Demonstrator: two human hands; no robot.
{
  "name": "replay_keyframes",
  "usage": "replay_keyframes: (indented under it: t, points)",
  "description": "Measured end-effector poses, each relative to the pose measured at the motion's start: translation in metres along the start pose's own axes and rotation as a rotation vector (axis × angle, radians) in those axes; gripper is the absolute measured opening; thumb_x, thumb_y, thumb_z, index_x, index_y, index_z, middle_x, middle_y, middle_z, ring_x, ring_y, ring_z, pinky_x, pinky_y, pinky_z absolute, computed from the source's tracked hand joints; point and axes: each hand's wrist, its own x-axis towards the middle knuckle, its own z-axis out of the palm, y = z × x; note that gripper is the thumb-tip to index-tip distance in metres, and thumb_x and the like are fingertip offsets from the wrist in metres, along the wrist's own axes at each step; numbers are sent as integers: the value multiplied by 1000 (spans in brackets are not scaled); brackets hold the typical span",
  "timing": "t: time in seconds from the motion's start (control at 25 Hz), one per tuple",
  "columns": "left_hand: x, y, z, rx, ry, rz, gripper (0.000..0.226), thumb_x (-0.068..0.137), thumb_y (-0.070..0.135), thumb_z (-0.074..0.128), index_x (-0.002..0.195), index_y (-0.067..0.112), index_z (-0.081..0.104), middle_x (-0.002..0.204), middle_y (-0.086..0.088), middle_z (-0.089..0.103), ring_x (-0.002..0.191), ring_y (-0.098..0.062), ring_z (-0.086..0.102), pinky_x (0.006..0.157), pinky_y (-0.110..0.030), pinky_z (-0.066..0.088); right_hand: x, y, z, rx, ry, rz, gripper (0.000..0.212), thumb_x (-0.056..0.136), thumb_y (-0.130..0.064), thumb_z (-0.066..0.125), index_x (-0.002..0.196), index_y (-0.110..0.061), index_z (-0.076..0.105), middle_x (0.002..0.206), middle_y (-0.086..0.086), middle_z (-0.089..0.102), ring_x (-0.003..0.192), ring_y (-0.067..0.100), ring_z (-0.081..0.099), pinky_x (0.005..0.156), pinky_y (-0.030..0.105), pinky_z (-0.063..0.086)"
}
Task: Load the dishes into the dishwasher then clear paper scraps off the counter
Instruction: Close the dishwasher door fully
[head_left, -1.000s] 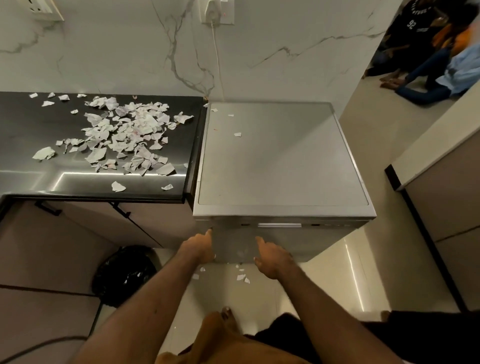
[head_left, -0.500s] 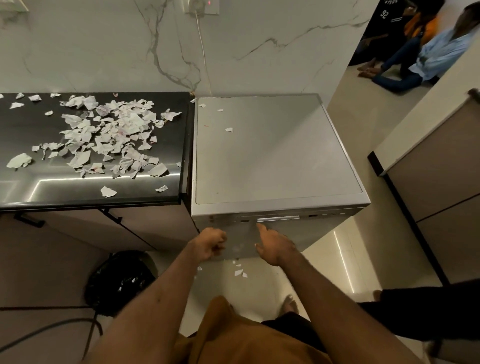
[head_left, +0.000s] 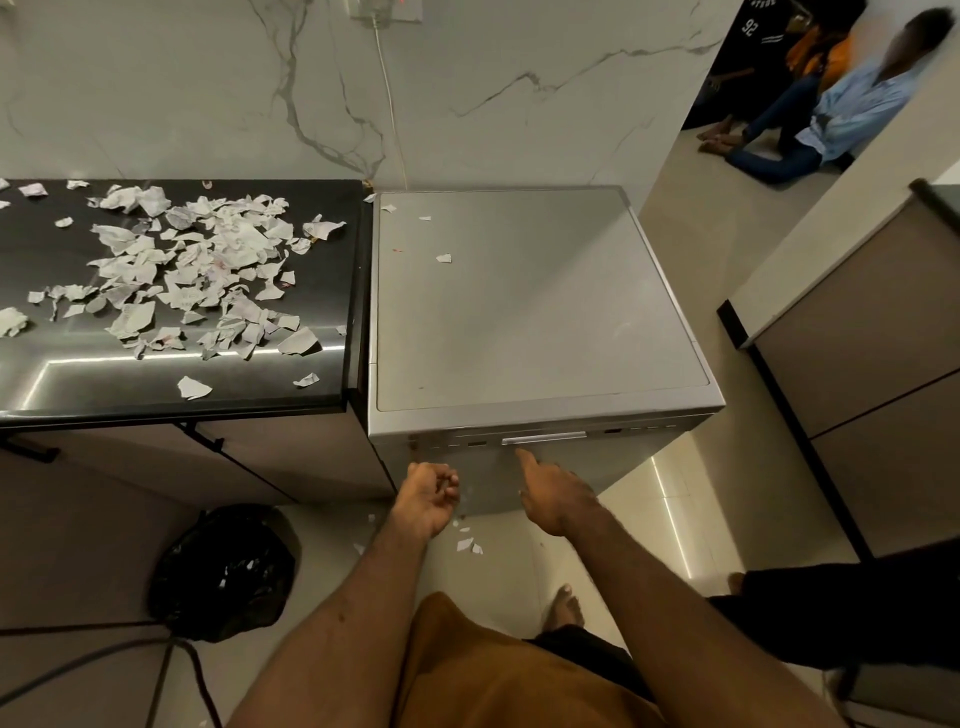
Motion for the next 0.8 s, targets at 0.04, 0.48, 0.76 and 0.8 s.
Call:
replay_keyframes:
  t: [0.04, 0.48, 0.76, 0.8]
  points:
    - [2, 0, 0, -22, 5, -2, 44, 85, -13, 38, 120, 14, 42, 69, -8, 54, 46, -10, 53, 35, -17, 32, 0, 1, 2, -3, -6, 2, 62, 105, -26, 52, 160, -20, 23, 143, 18, 60, 125, 42, 60, 101, 49, 52]
    - [2, 1, -3, 159, 50, 11, 37, 92, -10, 42, 121, 12, 49, 75, -9, 53, 50, -11, 52, 36, -19, 36, 2, 4, 11, -3, -22, 6, 63, 104, -28, 51, 159, -20, 24, 147, 17, 57, 128, 42, 59, 103, 52, 52]
    - [-11, -16, 8, 490, 46, 71, 79, 94, -9, 46, 162, 25, 22, 75, -10, 56, 60, -14, 50, 47, -23, 37, 3, -5, 19, 8, -51, -8, 63, 102, -32, 51, 159, -20, 25, 147, 15, 57, 129, 42, 57, 102, 49, 51]
    - [-14, -17, 9, 484, 30, 74, 79, 95, -10, 45, 162, 25, 21, 76, -10, 56, 60, -14, 50, 48, -23, 36, 3, -4, 20, 7, -49, -5, 63, 103, -32, 51, 159, -20, 25, 147, 15, 57, 129, 42, 57, 102, 49, 51]
